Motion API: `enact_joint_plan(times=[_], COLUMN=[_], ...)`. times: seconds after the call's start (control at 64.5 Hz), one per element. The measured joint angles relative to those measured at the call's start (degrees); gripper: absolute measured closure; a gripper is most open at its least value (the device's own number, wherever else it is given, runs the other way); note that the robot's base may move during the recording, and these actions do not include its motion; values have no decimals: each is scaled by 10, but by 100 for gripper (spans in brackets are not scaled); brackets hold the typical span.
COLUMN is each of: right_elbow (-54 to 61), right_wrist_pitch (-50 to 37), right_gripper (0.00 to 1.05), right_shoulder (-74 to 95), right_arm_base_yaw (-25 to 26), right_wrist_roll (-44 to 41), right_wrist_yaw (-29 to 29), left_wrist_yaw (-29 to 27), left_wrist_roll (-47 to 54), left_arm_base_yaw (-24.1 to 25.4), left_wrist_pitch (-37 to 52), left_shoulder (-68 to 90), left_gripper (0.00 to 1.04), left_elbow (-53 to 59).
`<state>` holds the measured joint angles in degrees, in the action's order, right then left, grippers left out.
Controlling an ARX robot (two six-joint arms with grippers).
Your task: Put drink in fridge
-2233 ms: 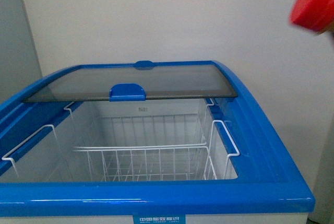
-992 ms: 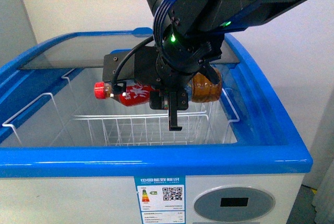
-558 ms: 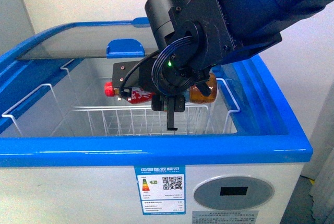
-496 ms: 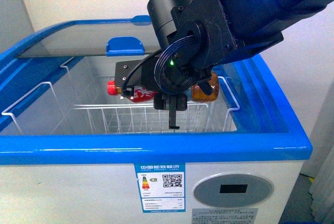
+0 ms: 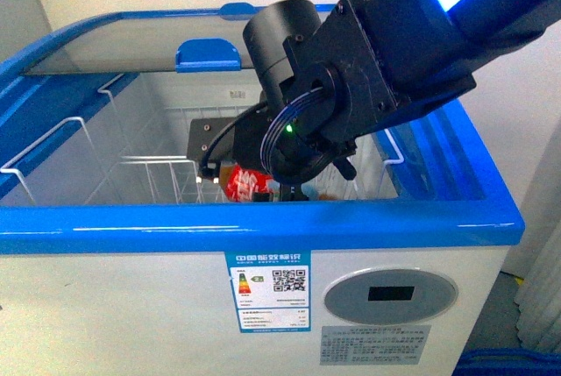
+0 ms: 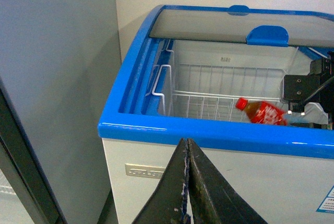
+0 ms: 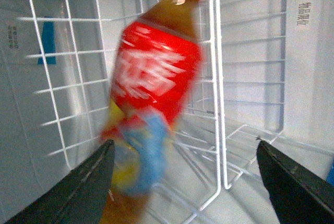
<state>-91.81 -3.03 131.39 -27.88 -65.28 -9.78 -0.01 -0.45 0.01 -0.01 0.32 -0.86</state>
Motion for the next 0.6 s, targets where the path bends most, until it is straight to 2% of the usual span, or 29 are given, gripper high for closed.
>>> enact_joint_plan(times=[0.062,0.078,0.31,0.403,0.512,0.605], right_elbow=[1,2,52,94,139,197], right_wrist_pitch=[-1,-1,-34,-76,-139,-191], right_gripper=[7,6,7,7,7,7], right_shoulder=[-14,-16,-105,-162,-227,-318], right_arm_base_yaw=[-1,-1,-2,-3,2,30], right_wrist_roll=[16,18,57,76,97,148], right_wrist_yaw=[5,5,17,18,-16,-101], left_wrist_yaw=[0,0,0,0,0,0], left_wrist_roll=[0,0,0,0,0,0], left_arm_base_yaw=[0,0,0,0,0,0], left_wrist_pitch=[0,0,0,0,0,0], left_shoulder=[0,0,0,0,0,0], left_gripper=[102,102,102,102,102,102], left_elbow=[0,0,0,0,0,0])
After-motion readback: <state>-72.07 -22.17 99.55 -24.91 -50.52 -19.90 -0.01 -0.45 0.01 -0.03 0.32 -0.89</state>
